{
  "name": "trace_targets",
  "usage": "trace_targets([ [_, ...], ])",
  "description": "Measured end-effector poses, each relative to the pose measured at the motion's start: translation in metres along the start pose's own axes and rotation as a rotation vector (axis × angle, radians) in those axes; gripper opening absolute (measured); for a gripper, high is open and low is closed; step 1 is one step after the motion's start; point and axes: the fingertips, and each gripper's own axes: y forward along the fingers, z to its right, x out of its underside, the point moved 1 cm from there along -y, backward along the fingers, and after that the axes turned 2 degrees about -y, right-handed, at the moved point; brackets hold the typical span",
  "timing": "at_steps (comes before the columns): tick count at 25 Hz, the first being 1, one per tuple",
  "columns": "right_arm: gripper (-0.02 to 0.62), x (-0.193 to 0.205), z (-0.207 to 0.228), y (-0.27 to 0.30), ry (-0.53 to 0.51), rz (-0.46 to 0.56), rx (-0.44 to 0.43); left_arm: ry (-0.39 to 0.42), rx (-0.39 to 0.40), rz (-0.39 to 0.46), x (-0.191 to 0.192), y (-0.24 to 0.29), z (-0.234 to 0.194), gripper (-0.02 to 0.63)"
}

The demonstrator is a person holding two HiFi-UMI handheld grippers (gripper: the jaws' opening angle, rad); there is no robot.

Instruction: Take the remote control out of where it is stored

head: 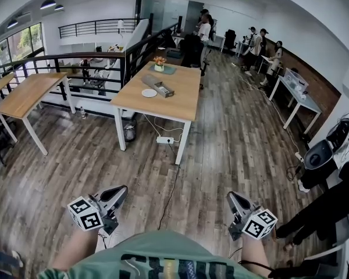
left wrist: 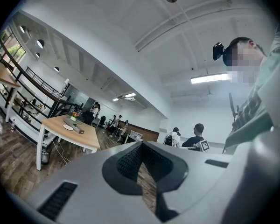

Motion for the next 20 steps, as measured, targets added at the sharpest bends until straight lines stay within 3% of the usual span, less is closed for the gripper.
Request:
trace_targets([
  [10, 0.005, 0.009, 0.036, -0.014, 0.028, 0.022, -0.058, -0.004, -0.003, -0.05, 0.016, 0.044, 0.026, -0.009],
  [20, 0.005, 0.019, 0.031, 0.022, 0.028, -0.015, -0.079, -0.039, 0.013, -0.055, 0.02, 0.048, -0.01, -0.009],
])
